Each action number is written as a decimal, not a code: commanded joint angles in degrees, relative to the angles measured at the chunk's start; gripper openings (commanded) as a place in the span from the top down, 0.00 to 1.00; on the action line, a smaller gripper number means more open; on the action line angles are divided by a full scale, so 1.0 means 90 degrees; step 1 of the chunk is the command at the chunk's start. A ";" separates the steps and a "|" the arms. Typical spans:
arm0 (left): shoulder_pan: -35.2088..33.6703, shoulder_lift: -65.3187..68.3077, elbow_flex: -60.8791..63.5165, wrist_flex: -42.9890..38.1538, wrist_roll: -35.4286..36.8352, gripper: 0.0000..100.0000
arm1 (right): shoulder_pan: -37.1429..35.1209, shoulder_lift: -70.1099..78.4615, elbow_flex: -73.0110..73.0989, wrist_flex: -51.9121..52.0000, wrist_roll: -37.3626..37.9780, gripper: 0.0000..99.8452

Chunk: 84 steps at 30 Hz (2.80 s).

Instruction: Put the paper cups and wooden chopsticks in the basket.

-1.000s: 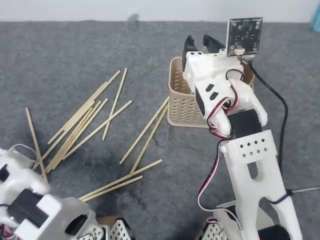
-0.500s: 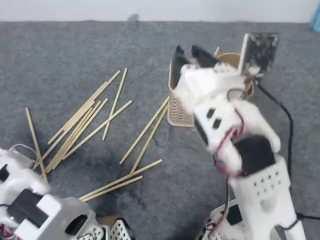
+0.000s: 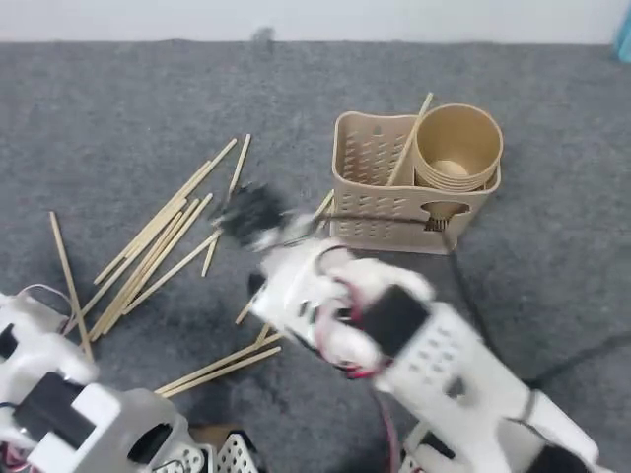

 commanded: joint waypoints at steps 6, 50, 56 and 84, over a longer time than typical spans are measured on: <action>0.0020 0.0000 -0.0171 0.0029 0.0000 0.96 | 0.0190 0.2134 0.0049 -0.2359 -0.2071 0.91; 0.0088 0.0010 -0.0171 0.0029 0.0000 0.96 | 0.0591 -0.0542 -0.0313 -0.0093 -0.1602 0.91; 0.0107 0.0000 -0.0181 0.0049 -0.0010 0.96 | 0.1529 -0.2125 -0.0303 0.0894 -0.1485 0.90; 0.5626 -0.0117 -0.4918 0.4659 -0.1944 0.93 | 0.8337 -0.2916 0.5665 -0.1011 -0.1280 0.91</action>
